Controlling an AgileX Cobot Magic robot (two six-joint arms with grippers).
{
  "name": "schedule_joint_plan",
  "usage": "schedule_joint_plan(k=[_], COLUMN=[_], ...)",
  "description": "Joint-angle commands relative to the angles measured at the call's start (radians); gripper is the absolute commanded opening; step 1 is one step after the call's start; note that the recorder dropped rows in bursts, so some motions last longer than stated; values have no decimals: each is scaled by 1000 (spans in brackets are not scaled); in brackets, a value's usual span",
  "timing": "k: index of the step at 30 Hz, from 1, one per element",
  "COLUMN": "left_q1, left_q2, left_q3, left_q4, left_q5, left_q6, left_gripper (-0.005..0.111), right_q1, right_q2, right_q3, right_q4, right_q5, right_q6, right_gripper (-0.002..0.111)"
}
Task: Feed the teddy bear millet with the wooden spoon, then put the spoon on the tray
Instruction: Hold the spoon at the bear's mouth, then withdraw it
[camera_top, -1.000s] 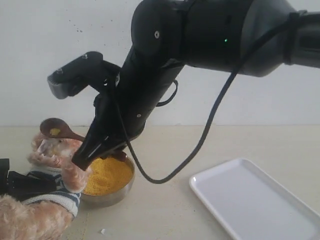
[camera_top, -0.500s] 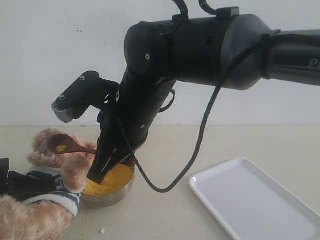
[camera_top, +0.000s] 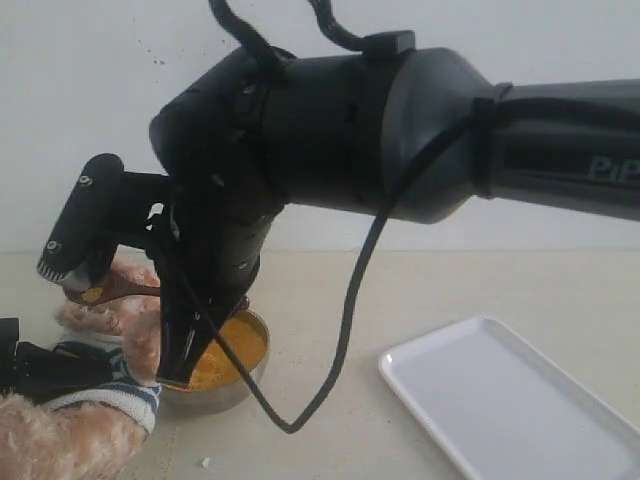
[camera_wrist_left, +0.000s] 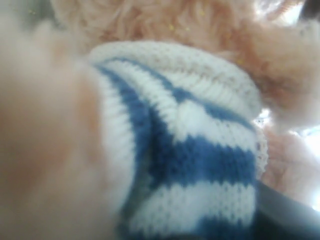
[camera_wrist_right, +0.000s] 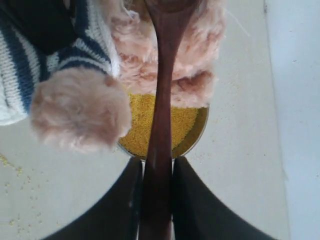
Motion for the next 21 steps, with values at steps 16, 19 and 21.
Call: schedule_joint_plan(k=[16,19,21], left_q1=[3,3,3], left_q2=[-1,-1,-1], left_q3=[2,2,2], left_q4=[-16,-16,-16], left_q5=[23,23,23], left_q6=[7,7,7], left_gripper=[4,4,4], right_q1=[87,87,89], right_q2=[34,34,34], right_q3=[-5,-5,-5], right_q4=[-377,-391,-398], right_q5=[67,74,74], right_q6=[161,168,168], right_gripper=[0,0,0])
